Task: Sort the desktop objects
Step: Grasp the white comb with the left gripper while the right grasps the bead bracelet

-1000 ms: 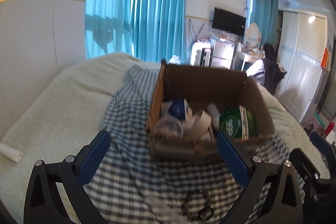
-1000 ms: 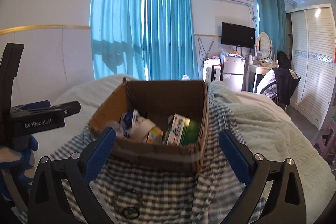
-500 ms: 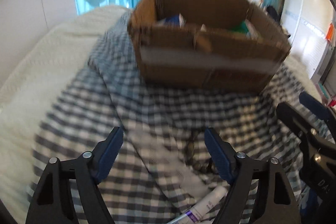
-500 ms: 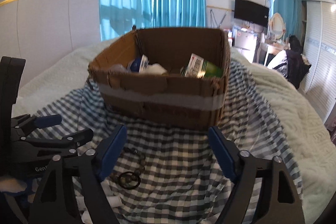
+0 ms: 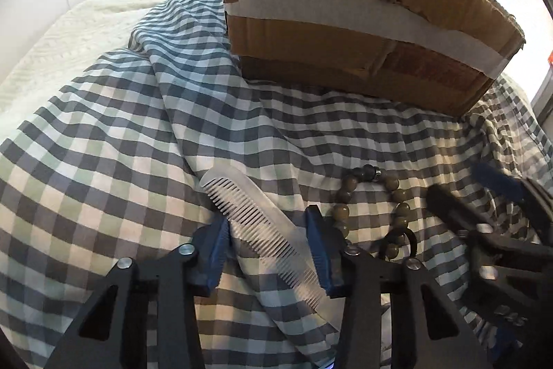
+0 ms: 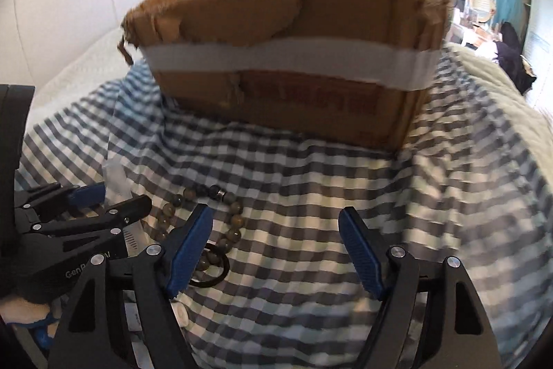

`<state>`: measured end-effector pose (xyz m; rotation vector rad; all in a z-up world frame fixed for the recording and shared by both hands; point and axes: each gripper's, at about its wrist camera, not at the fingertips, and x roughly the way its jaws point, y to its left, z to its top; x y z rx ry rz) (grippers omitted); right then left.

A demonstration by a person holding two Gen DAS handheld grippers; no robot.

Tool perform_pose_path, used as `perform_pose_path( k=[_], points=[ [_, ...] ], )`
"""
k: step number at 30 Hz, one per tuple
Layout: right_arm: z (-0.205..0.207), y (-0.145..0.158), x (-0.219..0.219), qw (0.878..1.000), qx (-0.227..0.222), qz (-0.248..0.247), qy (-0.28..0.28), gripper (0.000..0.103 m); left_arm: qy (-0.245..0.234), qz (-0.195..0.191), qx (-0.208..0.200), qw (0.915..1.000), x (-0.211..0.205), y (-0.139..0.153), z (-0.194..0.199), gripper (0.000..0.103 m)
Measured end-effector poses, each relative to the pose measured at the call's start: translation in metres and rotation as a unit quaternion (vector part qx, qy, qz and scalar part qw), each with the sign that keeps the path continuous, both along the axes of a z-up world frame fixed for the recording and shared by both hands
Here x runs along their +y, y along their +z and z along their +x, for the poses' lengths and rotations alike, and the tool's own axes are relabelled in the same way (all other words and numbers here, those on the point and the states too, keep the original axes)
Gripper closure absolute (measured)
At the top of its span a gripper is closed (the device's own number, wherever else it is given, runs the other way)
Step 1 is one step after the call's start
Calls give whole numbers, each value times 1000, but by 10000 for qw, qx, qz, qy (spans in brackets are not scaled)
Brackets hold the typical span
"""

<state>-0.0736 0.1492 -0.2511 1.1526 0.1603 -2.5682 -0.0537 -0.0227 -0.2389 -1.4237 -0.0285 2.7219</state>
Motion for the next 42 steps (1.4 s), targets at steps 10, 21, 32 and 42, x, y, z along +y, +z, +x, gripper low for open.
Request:
perform_pose_path(
  k=[10,21,32,42],
  points=[
    [-20,-36,-15,9969,-676,410,56,92,-207,53,283,9994,0,11,13,87],
    [11,7,14,9995,-91,-82,-304,92,-223,220,758,9966,-10,59,27,92],
    [37,46,30,9975,430,-368,-417,92,-150,152,1237,9921,-22,90,41,94],
    [48,75,24,9933,880,-640,-391,92,-280,179,1559,9872,-21,122,41,98]
  ],
)
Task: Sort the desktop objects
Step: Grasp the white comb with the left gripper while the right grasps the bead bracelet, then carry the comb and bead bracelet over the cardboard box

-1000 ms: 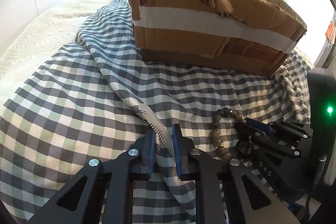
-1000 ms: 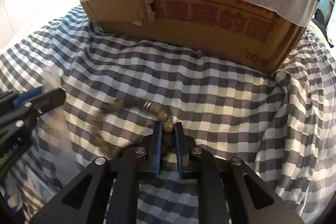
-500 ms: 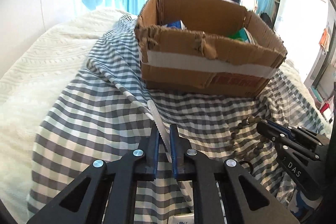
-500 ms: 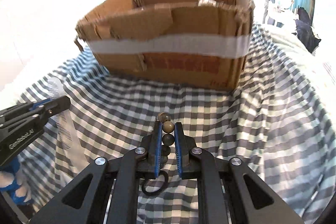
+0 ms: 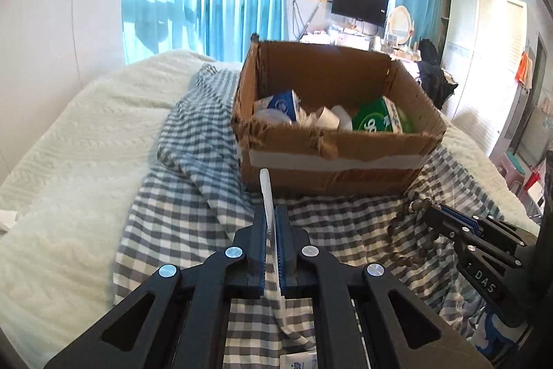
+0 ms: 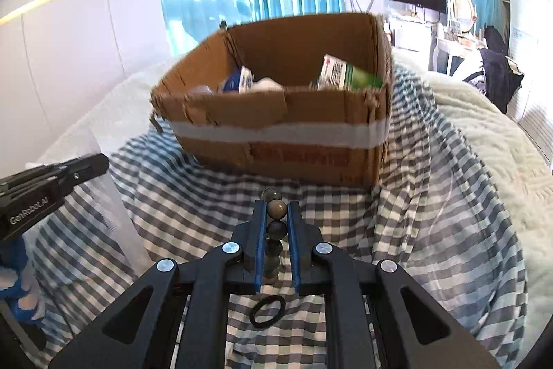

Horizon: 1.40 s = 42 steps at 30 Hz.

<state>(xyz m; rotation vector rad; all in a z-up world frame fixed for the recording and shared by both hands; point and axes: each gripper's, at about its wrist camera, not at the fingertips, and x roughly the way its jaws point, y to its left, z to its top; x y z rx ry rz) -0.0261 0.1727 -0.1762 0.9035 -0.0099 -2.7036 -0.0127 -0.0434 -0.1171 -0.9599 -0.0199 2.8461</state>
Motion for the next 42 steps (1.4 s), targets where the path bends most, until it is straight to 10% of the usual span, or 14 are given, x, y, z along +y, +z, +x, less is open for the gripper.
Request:
perform_pose_path(
  k=[42],
  points=[
    [-29,170,28,9829,1803,-275,-258,92,-713,-238,1496,9859,54,136,-83,99]
  ],
)
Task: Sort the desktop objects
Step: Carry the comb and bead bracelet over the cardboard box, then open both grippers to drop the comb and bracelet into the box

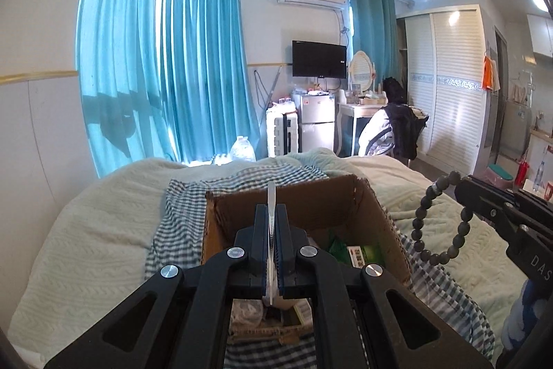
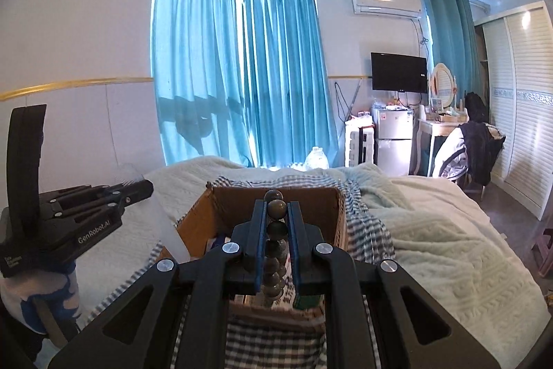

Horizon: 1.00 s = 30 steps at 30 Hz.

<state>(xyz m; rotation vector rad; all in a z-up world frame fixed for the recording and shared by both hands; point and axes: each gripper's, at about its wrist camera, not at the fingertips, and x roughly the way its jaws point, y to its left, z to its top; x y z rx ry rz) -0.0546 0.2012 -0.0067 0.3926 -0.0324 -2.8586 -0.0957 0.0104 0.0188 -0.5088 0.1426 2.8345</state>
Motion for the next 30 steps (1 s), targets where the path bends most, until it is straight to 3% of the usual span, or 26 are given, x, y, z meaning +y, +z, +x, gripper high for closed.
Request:
perform_pose_path(
  k=[7,16,25,29,30],
  points=[
    [-30,0,-17,9998,74,100,136,92,-68,-48,43,10000,9,-4,-30,99],
    [-89,-17,-12,9997,-118,129,141,92,-165,-87,-156,9997,20,-32,-84,99],
    [-150,-48,-15,9979,-498,332,243,92,-240,-210,-668,9973,32,-67,-133,99],
    [-170,-60,-15,9967,-654,429,217,92,-146,-242,-791,9965,33,-72,-142,93],
    [-171,-62,-13,9968,-665,411,185,90,-119,-210,-843,9961,32,-73,-145,87]
  ],
)
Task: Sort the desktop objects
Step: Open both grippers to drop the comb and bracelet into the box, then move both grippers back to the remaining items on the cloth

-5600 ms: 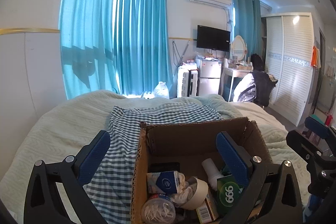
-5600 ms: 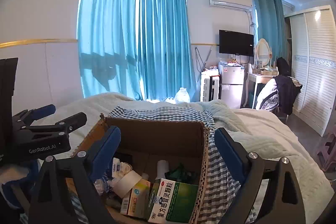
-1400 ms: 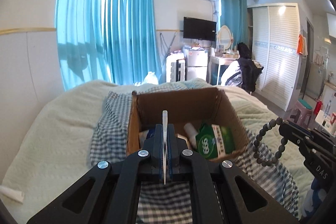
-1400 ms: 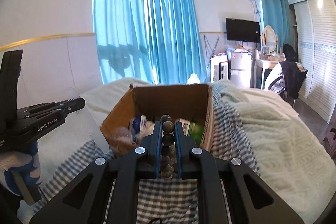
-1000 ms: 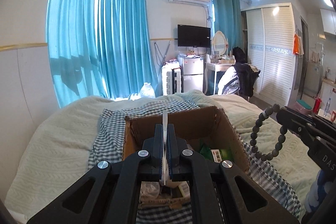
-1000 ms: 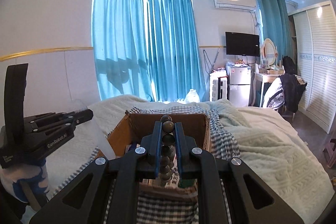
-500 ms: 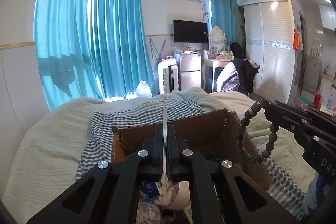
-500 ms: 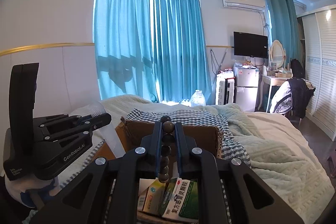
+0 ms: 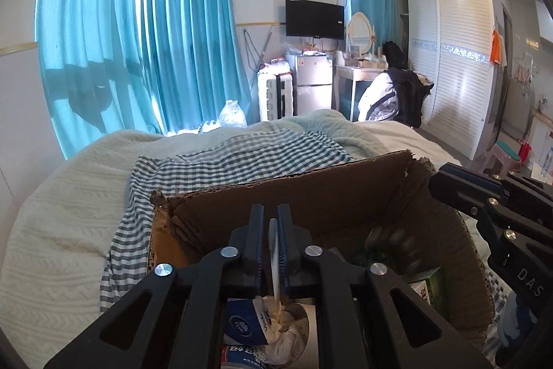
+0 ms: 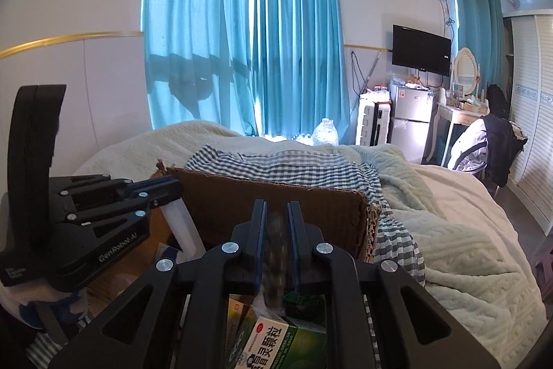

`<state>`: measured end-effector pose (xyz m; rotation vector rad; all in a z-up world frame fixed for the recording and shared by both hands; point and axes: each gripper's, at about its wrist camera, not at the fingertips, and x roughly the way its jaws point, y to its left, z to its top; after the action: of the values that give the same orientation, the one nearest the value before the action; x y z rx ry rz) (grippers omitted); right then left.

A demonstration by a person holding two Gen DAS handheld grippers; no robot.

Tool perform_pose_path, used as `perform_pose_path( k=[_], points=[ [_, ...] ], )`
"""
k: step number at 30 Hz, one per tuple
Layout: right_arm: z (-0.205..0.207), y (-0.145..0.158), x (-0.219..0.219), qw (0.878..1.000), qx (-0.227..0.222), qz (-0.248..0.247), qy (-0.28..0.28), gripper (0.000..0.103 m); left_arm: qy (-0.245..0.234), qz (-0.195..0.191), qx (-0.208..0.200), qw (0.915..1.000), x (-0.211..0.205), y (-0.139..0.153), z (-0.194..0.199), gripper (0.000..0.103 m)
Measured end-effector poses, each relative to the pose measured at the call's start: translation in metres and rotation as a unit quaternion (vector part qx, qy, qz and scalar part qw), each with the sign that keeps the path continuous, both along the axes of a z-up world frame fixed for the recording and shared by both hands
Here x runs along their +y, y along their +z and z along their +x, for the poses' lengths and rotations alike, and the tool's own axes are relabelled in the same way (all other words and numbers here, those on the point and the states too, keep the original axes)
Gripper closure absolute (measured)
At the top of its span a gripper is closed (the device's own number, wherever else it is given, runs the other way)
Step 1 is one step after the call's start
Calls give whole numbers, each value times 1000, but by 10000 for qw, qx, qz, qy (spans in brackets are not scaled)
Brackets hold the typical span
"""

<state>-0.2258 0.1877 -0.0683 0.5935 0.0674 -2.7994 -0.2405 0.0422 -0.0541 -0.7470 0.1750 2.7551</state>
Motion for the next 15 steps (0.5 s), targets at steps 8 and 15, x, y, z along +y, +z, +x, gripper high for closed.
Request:
perform_pose_path(
  k=[8,15],
  points=[
    [17,14,11,9992,252,-188,-260,36,272,217,271,9990,-14,18,19,20],
    [58,47,13,9960,748,-269,-404,10,564,308,707,9954,-29,53,51,0]
  ],
)
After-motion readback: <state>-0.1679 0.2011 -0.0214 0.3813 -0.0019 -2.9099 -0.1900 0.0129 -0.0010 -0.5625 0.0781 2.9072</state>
